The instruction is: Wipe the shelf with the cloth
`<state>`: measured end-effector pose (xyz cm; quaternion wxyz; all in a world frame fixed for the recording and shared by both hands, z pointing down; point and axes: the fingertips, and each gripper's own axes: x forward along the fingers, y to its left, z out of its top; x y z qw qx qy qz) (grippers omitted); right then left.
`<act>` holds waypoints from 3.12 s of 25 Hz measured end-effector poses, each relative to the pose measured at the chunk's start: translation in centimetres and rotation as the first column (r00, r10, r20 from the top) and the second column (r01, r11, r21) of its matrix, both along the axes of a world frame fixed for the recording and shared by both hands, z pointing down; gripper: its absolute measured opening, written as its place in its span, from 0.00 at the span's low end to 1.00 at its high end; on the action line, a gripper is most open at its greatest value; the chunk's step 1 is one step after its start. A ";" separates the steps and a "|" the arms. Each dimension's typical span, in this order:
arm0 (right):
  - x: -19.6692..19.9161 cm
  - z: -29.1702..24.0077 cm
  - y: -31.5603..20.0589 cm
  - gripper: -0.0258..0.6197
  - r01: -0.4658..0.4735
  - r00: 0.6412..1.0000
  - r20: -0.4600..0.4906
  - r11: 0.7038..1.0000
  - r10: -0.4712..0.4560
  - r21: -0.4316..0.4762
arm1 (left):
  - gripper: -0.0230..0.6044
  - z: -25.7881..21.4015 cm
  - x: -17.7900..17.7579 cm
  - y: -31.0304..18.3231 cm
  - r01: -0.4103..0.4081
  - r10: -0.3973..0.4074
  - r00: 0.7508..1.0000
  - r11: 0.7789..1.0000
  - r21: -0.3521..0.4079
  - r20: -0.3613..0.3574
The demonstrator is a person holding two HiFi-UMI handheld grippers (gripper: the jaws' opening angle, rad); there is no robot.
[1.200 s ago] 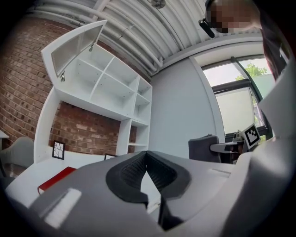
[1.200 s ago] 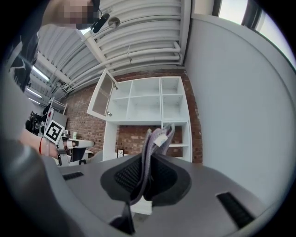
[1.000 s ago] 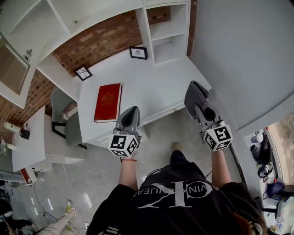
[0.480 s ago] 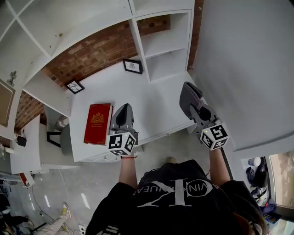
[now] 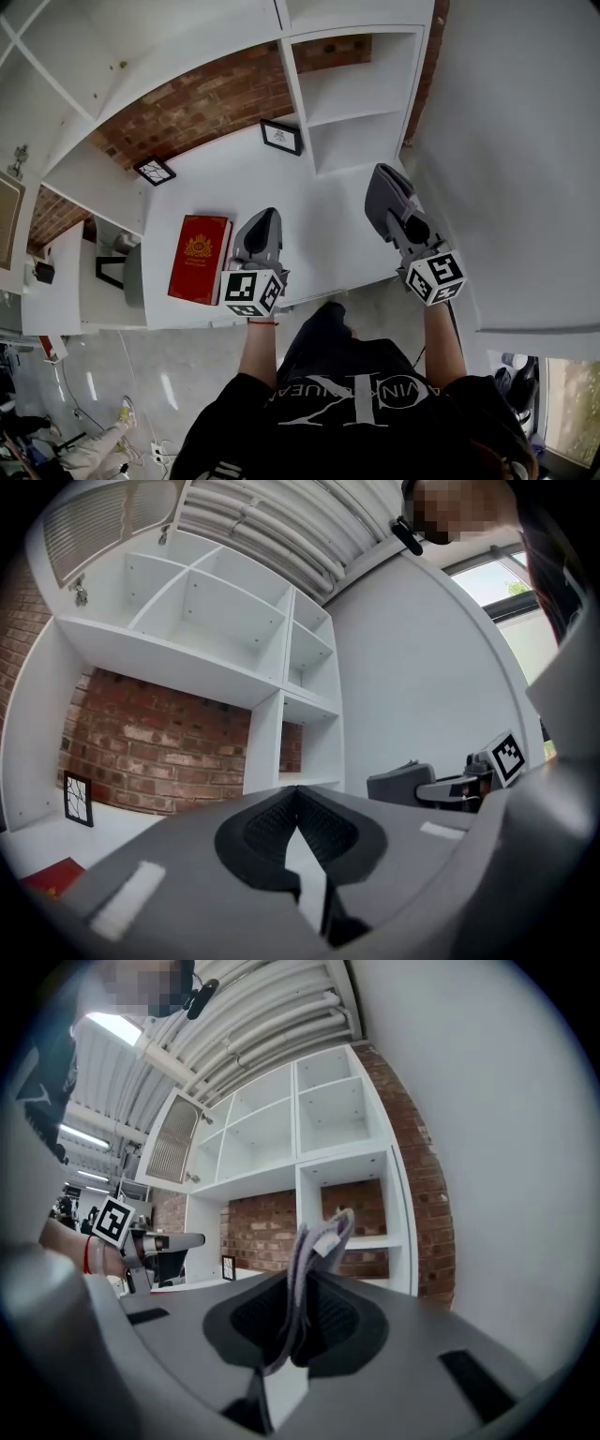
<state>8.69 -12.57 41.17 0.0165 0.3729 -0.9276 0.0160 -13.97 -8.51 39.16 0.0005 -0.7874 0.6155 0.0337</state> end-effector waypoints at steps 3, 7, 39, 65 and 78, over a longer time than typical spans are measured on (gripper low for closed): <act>-1.2 -0.6 -2.6 0.13 0.013 1.000 0.004 1.000 -0.013 0.015 | 0.05 0.3 -0.3 -2.2 -0.007 0.007 1.000 1.000 -0.009 0.025; -2.5 -1.9 -6.1 0.13 0.022 1.000 0.004 0.999 -0.022 0.040 | 0.05 0.2 -1.1 -5.9 -0.001 0.001 0.999 1.000 -0.001 0.045; -13.4 -3.3 -29.3 0.21 0.047 0.910 -0.391 0.973 -0.136 -0.228 | 0.05 -0.5 -1.8 -22.7 -0.063 0.063 0.997 0.998 -0.012 0.044; -18.5 -1.6 -26.7 0.06 0.160 0.674 -0.736 0.985 -0.066 0.058 | 0.05 0.5 -2.5 -23.0 -0.046 0.047 0.999 0.998 -0.042 0.015; -7.9 -1.8 -30.8 0.06 -0.147 0.671 -0.723 0.985 0.166 0.089 | 0.05 0.1 -1.9 -22.8 -0.028 0.028 1.000 0.999 -0.027 0.010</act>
